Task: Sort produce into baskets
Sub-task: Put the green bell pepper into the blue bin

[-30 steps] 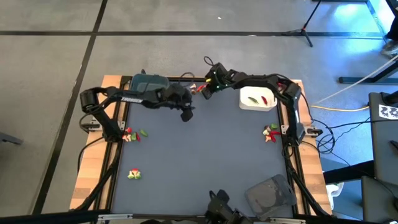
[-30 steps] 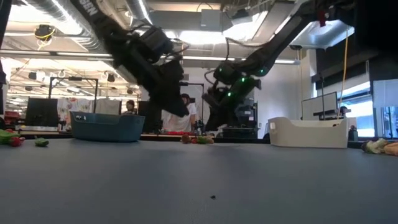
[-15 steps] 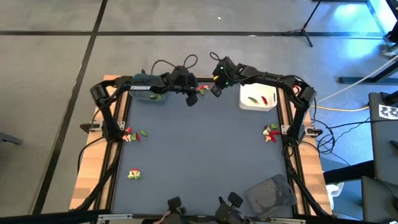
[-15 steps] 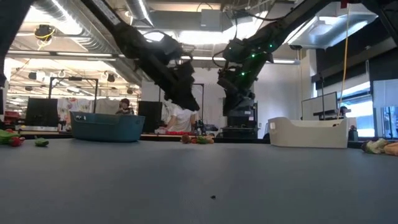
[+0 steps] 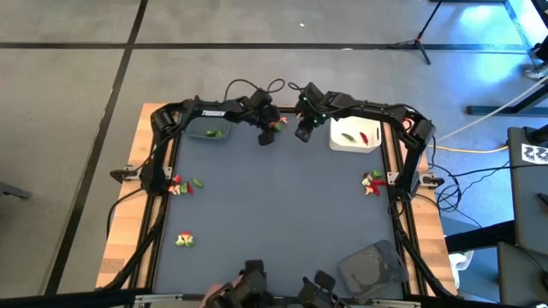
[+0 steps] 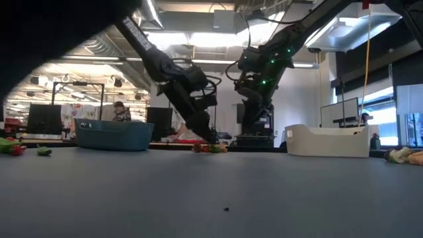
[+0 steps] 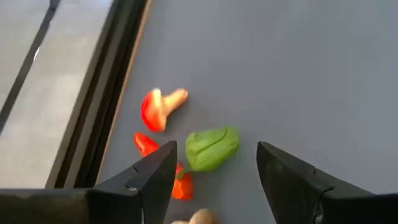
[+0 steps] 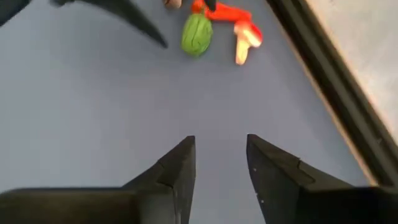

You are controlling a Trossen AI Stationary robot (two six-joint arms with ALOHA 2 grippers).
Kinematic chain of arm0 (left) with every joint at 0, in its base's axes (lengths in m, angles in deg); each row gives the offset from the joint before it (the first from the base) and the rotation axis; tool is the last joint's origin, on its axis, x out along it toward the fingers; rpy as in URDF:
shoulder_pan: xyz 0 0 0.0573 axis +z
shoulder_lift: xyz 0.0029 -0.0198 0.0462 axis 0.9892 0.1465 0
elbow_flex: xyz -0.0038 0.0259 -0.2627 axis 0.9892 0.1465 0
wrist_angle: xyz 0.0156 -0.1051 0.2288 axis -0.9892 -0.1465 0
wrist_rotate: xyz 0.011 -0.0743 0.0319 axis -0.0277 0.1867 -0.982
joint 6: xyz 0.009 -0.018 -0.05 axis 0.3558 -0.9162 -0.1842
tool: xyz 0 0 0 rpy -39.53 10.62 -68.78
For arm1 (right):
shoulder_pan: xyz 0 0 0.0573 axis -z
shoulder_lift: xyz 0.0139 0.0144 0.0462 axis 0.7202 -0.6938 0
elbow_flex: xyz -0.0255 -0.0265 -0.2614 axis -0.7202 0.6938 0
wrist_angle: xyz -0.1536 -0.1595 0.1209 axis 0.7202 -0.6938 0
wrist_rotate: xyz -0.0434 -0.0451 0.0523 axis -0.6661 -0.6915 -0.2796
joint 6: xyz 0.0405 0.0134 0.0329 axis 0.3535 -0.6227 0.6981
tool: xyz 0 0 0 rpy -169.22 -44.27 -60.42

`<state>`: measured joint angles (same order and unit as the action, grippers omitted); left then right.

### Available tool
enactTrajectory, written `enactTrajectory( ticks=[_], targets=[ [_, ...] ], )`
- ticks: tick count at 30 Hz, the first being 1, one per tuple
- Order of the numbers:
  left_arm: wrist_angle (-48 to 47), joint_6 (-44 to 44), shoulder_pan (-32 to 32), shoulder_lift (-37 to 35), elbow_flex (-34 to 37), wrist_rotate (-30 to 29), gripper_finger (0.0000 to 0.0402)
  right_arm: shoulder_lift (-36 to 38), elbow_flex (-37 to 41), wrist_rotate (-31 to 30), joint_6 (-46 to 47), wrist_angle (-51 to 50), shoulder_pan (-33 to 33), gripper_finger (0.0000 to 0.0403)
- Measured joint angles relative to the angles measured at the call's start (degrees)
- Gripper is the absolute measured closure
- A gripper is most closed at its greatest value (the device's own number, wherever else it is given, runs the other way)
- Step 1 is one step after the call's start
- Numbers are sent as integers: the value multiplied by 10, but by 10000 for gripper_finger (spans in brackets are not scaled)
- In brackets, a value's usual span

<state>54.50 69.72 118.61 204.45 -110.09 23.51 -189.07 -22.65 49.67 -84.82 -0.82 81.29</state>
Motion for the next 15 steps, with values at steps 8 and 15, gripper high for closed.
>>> enactTrajectory(
  ticks=[8, 15],
  targets=[
    [22, 57, 13, 14, 0, 50, 208, 0, 16, 5, 36, -62, -21, 262],
    [19, 86, 13, 16, 0, 68, 243, 0, 16, 3, 38, -37, -58, 262]
  ],
)
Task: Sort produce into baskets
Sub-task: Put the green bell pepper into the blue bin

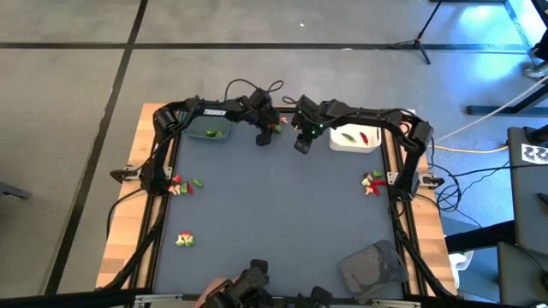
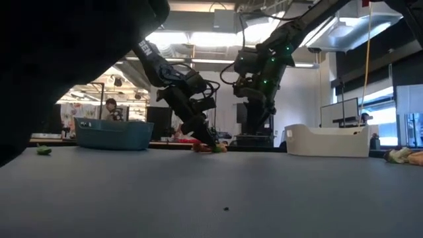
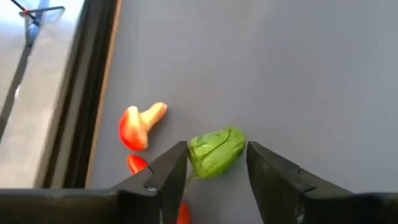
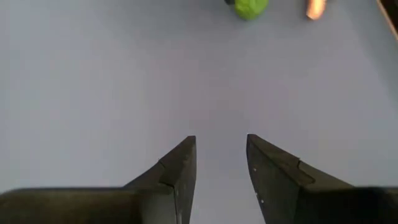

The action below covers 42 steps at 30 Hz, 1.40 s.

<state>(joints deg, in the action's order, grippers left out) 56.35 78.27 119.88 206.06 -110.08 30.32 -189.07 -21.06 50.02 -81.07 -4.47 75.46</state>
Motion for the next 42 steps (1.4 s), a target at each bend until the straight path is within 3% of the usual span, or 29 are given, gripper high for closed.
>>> enactTrajectory(
  ticks=[16, 30, 39, 42],
  targets=[
    [-12, 12, -2, -3, 0, 11, 396, 0, 0, -26, 31, -3, -37, 262],
    [-131, -66, -5, -121, 1, -19, 396, 30, 1, -94, 28, -52, -121, 262],
    [-247, -94, -4, -197, 1, -54, 392, 30, 72, -126, 38, -11, -144, 262],
    [-278, -100, -4, -229, 1, -90, 392, 30, 86, -119, 61, 28, -144, 262]
  ],
)
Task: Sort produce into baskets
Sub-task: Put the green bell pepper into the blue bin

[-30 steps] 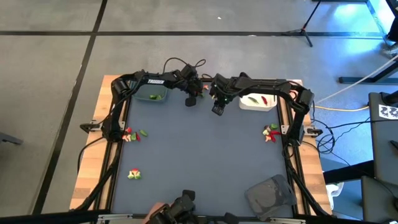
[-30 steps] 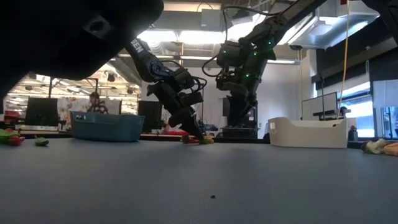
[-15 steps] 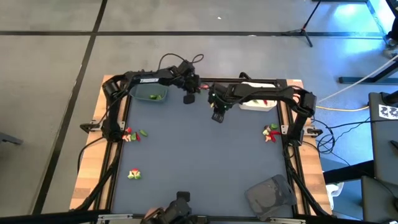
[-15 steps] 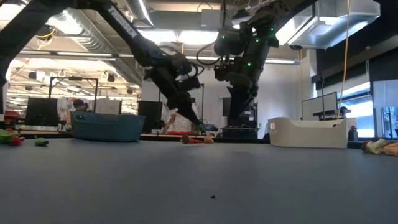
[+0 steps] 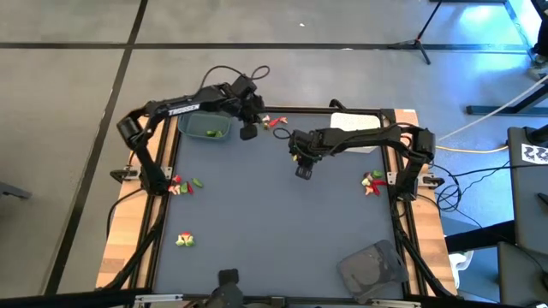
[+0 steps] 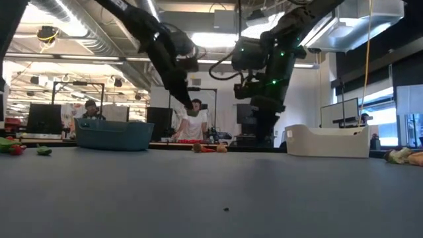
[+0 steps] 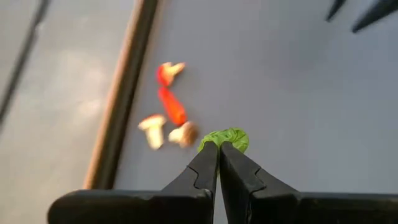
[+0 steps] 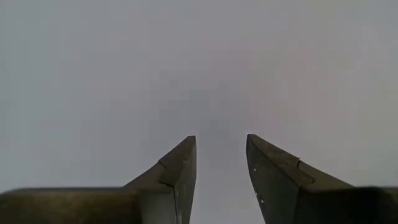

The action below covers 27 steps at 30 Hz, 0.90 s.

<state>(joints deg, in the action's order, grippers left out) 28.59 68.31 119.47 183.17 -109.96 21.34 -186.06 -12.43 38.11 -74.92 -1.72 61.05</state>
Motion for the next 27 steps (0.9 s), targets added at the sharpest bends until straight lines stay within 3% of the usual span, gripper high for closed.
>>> enactTrajectory(
  ticks=[4, 8, 20, 27],
  targets=[
    [-46, -42, 2, -47, 0, -73, 392, 0, 5, 24, 14, 50, 0, 262],
    [-76, -95, 7, -80, 8, -105, 392, 0, 5, 26, 14, 65, 0, 262],
    [-86, -228, 41, -132, 146, -244, 392, 0, 5, 22, 20, 60, 0, 262],
    [-95, -262, 64, -142, 197, -260, 392, 0, 5, 29, 27, 60, 0, 262]
  ],
)
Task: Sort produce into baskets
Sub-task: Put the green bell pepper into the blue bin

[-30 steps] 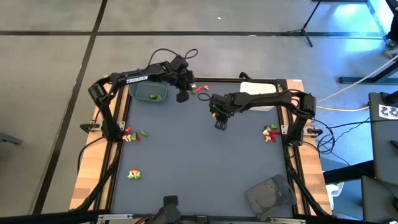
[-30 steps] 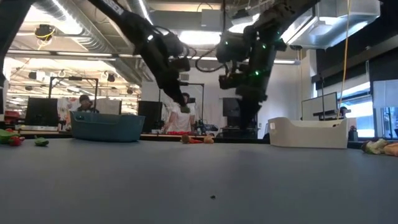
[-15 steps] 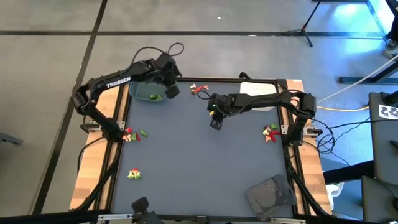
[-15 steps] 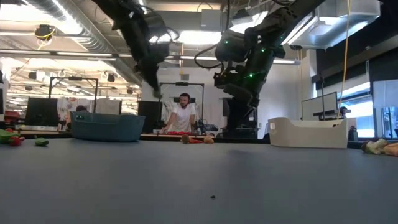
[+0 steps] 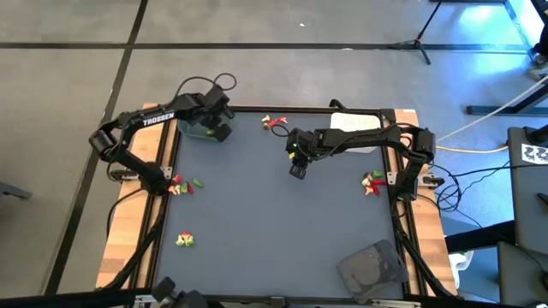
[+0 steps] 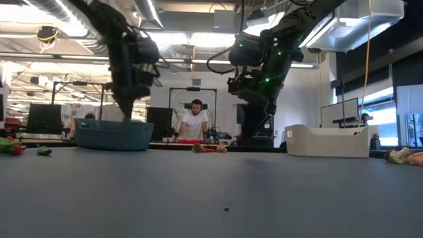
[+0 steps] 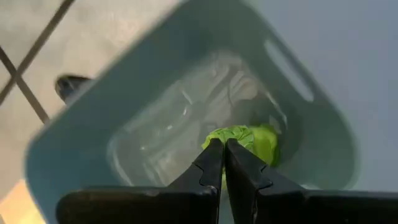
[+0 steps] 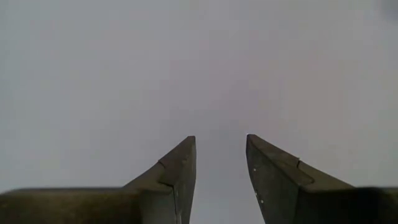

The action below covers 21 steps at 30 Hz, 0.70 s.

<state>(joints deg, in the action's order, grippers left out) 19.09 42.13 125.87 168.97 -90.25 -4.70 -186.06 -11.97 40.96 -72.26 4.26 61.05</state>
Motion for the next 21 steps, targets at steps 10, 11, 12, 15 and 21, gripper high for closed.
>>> enactTrajectory(
  ticks=[10, 11, 12, 15, 21],
  targets=[
    [48, 3, 4, 0, 43, 1, 373, 0, 0, 0, 3, 7, 0, 262],
    [50, 13, 4, 0, 43, 2, 363, 0, 0, 0, 3, 7, 0, 262],
    [49, 16, 4, 0, 43, 2, 352, 0, 0, 0, 3, 7, 0, 262],
    [48, 19, 4, 0, 43, 1, 311, 0, 0, 0, 2, 7, 0, 262],
    [44, 29, 4, 0, 32, 1, 242, 0, 0, 0, 2, 9, 0, 262]
  ],
)
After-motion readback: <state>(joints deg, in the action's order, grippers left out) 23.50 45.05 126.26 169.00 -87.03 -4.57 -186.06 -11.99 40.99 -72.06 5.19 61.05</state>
